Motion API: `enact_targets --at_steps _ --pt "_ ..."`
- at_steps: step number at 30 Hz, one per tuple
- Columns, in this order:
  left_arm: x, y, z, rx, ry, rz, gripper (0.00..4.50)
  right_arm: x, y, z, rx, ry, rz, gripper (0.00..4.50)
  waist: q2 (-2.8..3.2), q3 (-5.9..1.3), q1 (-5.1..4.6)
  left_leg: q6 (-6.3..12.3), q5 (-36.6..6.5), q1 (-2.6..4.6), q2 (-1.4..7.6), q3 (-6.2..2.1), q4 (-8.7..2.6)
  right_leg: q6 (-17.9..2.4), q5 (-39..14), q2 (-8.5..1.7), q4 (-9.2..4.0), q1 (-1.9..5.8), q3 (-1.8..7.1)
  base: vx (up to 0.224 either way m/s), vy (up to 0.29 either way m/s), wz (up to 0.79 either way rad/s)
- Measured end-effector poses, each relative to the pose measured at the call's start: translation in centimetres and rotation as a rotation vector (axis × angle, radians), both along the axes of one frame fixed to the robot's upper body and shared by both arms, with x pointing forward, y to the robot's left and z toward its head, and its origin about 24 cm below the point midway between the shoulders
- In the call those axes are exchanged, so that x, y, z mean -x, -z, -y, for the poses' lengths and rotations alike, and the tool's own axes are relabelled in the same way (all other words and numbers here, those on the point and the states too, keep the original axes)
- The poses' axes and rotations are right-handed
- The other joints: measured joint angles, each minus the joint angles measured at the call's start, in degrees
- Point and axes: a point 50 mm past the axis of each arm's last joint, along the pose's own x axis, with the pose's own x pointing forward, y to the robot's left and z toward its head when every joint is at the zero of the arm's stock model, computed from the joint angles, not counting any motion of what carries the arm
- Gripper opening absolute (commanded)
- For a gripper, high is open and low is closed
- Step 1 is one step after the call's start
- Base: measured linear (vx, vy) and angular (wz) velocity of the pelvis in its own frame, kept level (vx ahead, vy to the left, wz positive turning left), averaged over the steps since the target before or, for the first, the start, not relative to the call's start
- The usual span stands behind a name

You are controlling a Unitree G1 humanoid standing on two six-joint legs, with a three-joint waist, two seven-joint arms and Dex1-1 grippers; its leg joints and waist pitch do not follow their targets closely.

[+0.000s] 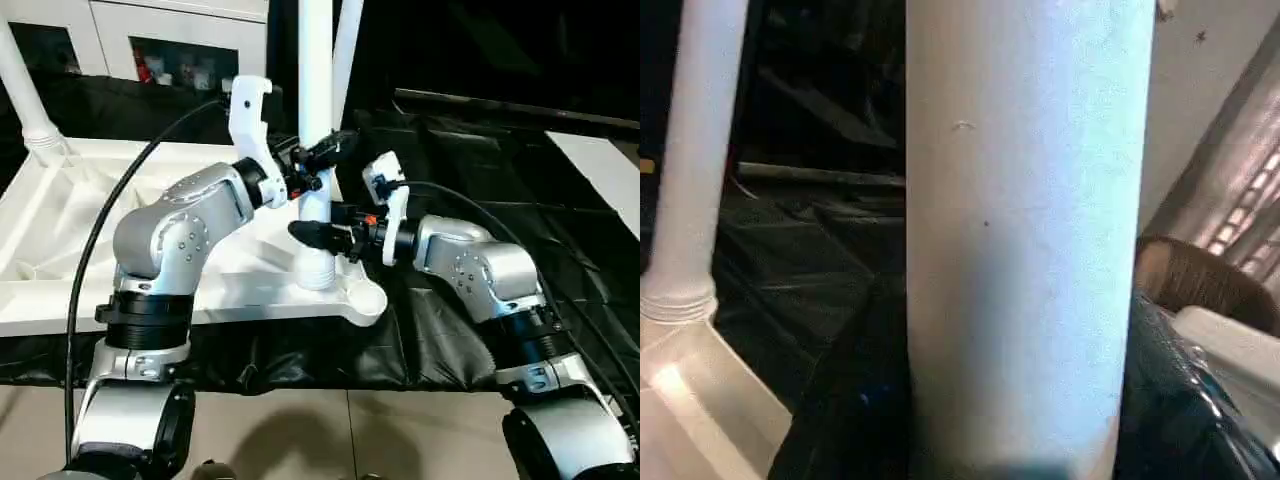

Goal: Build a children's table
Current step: Insert table leg to table base

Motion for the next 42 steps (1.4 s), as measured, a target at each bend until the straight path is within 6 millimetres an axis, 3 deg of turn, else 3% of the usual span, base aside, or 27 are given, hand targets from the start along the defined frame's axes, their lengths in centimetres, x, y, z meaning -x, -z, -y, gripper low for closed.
enact_targets --at_steps 2,3,15,42 --pt "-0.1 0.0 0.0 -0.005 -0.011 0.003 1.84 0.0 0.3 -0.2 0.006 0.014 -0.013 3.39 0.00 0.00 -0.01 0.00 0.00 0.00 0.00 0.00 0.00 0.00 0.00 0.00 0.00 0.00 0.00 0.000 0.000 0.00" --pt "-0.1 0.0 0.0 -0.004 -0.012 0.004 1.84 -0.1 0.5 -0.4 0.004 0.024 -0.024 3.11 0.00 0.00 -0.02 0.00 0.00 0.00 0.00 0.00 0.00 0.00 0.00 0.00 0.00 0.00 0.00 0.000 0.000 0.00" --pt "-0.2 -0.8 0.4 -0.019 -0.012 0.034 1.84 0.1 0.9 -1.7 -0.025 0.022 -0.047 2.16 0.00 0.00 -0.04 -0.01 0.00 -0.01 0.00 -0.01 0.00 0.02 0.02 0.00 0.00 -0.02 0.00 0.000 0.000 0.00" --pt "-0.2 -0.8 0.3 -0.021 -0.017 0.041 1.84 0.1 0.8 -1.8 -0.030 0.020 -0.030 2.01 0.00 0.00 -0.01 -0.01 0.00 -0.01 0.00 -0.01 0.00 0.02 0.02 0.00 0.00 -0.01 0.00 0.000 0.000 0.00"
